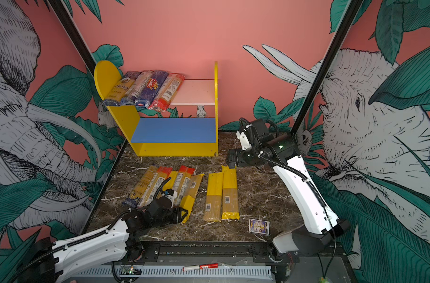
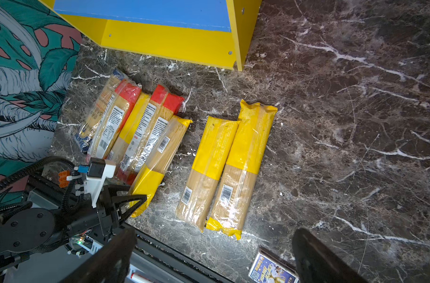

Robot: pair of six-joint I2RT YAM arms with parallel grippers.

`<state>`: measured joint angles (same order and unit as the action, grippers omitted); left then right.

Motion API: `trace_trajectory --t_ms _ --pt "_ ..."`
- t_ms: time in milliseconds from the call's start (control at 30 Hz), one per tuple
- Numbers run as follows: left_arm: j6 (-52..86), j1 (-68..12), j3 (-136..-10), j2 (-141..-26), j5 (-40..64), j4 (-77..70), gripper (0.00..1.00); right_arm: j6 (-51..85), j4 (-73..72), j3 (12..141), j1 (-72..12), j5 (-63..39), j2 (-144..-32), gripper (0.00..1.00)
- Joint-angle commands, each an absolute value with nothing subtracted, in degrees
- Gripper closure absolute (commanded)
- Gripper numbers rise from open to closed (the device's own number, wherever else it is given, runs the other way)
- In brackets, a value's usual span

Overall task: Arrange pasta packages on shelves
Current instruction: Pick up the pasta bag from the center of the table.

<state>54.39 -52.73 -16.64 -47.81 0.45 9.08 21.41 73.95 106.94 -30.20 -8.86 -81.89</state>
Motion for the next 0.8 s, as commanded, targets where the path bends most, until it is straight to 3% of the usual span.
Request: trace_trajectory --t_ms 0,500,767 --pt "54.6 -51.4 -17.1 -45.8 -3.7 -2.1 1.00 21.5 73.2 106.9 -29.5 -10.9 -82.3 0.01" --pt "53.6 -49.1 -16.8 -37.2 -5.3 -2.5 1.00 21.3 72.5 108.9 -28.2 -14.0 -85.1 0.01" --pt "50.0 -49.0 -22.9 -34.5 -6.8 2.6 1.00 20.9 71.9 110.6 -28.2 -13.6 -86.9 0.01"
